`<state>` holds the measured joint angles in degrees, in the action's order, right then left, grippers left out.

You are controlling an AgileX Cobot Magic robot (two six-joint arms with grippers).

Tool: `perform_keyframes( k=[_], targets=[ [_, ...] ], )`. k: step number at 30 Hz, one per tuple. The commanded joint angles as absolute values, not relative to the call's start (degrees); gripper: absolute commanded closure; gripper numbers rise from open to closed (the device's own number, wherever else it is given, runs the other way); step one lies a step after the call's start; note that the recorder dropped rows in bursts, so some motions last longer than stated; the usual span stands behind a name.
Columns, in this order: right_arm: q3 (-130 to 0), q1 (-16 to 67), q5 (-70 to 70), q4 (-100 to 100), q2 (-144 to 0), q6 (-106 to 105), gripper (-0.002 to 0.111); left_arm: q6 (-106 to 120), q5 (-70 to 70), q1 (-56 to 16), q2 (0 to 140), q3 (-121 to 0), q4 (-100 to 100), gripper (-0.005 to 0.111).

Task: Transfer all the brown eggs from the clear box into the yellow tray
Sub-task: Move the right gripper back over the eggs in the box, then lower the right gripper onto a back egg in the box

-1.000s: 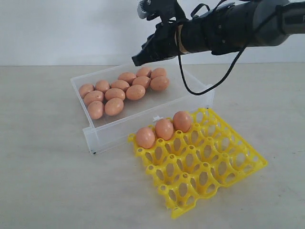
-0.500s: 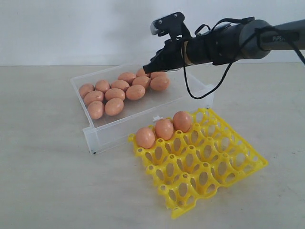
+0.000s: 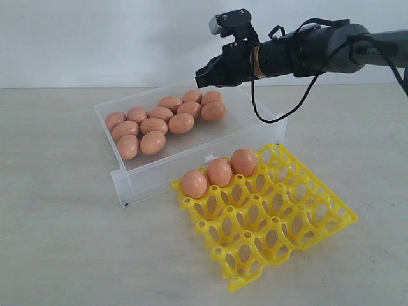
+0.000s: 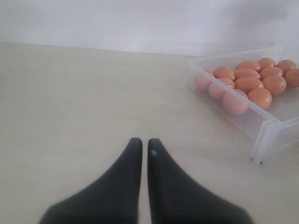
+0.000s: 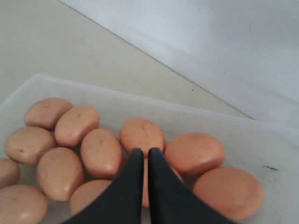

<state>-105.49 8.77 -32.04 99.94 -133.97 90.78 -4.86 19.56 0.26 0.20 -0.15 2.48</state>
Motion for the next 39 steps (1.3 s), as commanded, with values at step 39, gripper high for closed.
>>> perform_keyframes(
  k=[39],
  targets=[
    [-118.5, 13.2, 55.2, 0.3, -135.4, -16.1, 0.109, -4.9, 19.3, 0.4, 0.0, 0.0, 2.3, 0.103]
  ],
)
